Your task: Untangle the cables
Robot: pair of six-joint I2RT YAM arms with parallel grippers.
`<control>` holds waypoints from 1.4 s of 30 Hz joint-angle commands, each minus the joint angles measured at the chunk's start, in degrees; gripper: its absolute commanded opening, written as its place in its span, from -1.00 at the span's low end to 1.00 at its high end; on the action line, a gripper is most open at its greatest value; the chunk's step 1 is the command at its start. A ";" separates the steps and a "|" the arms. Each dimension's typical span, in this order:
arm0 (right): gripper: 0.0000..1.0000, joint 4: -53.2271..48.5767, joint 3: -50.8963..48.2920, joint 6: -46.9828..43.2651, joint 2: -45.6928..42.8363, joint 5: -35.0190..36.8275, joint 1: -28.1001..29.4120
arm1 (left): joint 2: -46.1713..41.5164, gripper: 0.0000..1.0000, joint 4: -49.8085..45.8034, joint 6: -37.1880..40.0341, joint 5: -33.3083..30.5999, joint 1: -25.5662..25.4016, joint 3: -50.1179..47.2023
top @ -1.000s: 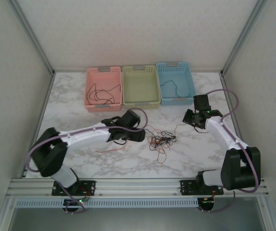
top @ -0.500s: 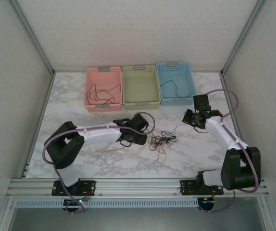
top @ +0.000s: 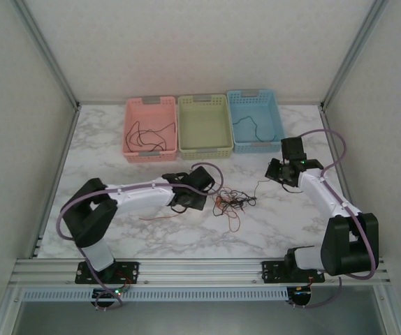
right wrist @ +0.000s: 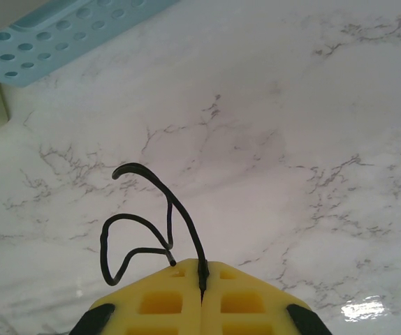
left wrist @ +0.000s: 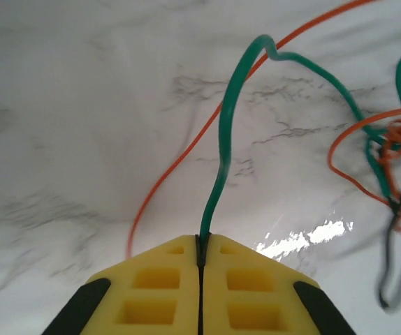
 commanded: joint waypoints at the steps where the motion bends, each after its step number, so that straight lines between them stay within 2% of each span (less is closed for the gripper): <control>1: -1.00 -2.20 -0.23 -1.43 0.48 3.80 0.25 | -11.67 -1.00 -9.24 1.77 -8.42 0.41 1.28; 5: -1.00 -3.01 -0.09 -1.41 1.08 8.33 0.16 | -25.60 -1.00 -19.42 1.83 -14.04 3.46 2.36; 9: -1.00 -4.93 1.15 -1.55 2.87 14.64 0.17 | -38.43 -1.00 -28.41 2.26 -17.07 9.29 4.91; 12: -1.00 -5.10 1.45 -1.34 4.35 16.09 0.20 | -44.56 -1.00 -33.79 2.85 -20.66 12.03 7.79; 15: -1.00 -4.80 1.27 -1.04 5.46 17.45 0.17 | -47.85 -1.00 -37.93 2.84 -25.28 12.55 10.76; 22: -1.00 -4.44 1.28 -0.84 5.72 18.32 0.19 | -49.90 -1.00 -40.35 3.02 -27.50 12.69 13.43; 26: -1.00 -3.79 0.88 -1.22 5.76 16.54 0.23 | -49.70 -1.00 -36.50 3.45 -22.02 12.64 11.11; 29: -1.00 -3.82 0.92 -1.30 6.11 16.76 0.19 | -48.84 -1.00 -36.89 2.93 -24.79 12.69 10.27; 32: -1.00 -3.65 1.00 -1.45 6.38 15.39 0.24 | -49.46 -1.00 -35.98 3.33 -23.50 12.66 9.65; 36: -1.00 -3.76 1.20 -1.45 6.69 15.15 0.16 | -49.32 -1.00 -36.85 3.21 -24.82 12.69 9.48; 42: -1.00 -3.40 1.44 -1.55 6.40 10.67 0.22 | -49.55 -1.00 -33.73 4.09 -18.17 12.69 6.06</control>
